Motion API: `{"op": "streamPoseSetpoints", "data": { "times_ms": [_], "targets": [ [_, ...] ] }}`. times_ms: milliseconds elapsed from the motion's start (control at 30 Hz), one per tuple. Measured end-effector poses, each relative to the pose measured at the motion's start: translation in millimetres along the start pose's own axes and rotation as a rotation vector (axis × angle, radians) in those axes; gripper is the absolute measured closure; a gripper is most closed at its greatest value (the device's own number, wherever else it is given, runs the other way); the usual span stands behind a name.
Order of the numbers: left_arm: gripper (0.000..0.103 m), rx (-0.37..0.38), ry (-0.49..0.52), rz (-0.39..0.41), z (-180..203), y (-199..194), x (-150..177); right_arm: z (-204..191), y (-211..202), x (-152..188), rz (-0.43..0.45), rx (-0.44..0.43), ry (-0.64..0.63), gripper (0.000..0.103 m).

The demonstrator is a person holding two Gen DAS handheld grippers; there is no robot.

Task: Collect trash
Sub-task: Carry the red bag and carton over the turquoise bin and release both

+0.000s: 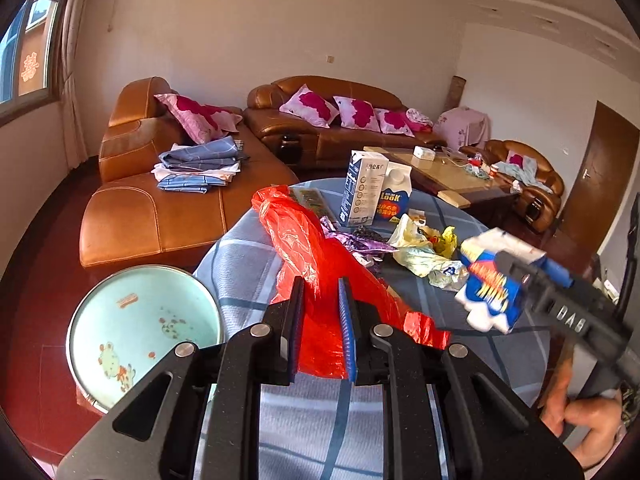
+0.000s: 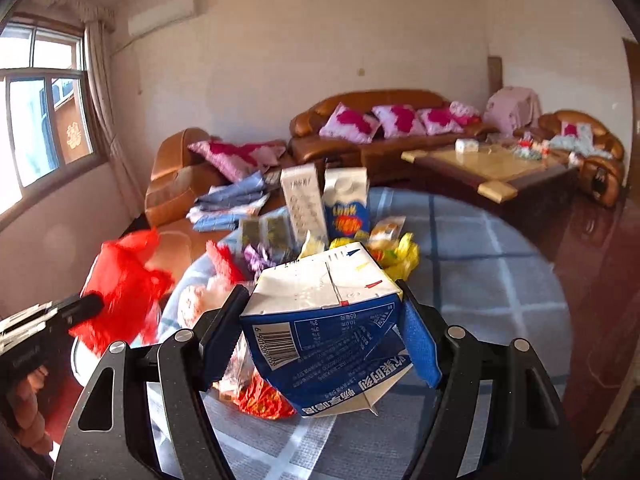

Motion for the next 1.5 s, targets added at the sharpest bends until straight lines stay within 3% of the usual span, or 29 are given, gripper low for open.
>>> {"op": "streamPoseSetpoints", "data": {
  "times_ms": [133, 467, 800, 1067, 1500],
  "targets": [
    [0.087, 0.000, -0.004, 0.016, -0.1, -15.1, 5.3, -3.0, -18.9, -5.5, 0.032, -0.003, -0.004, 0.031],
    [0.087, -0.026, -0.022, 0.014, -18.3, -45.4, 19.5, -46.7, -32.9, 18.4, -0.014, -0.080, -0.040, 0.031],
    [0.087, -0.161, -0.044, 0.029, -56.4, -77.6, 21.5, -108.1, -48.8, 28.4, -0.008, -0.172, -0.102, 0.031],
    [0.087, -0.201, -0.062, 0.035, -81.0, -91.3, 28.6, -149.2, -57.7, 31.2, 0.003, -0.221, -0.152, 0.031],
    [0.087, -0.251, -0.138, 0.007, -136.6, -87.5, 40.8, -216.9, -26.7, 26.4, -0.022, -0.290, -0.205, 0.031]
  ]
}}
Point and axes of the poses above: each gripper's, at about its wrist camera, not at the fingertips, and y roughly the way its jaws point, z to its right, x to its underside, the point moved 3 cm from there along y, roughly the way its jaws point, and after that the axes turned 11 degrees about x, right-handed, at the moved point
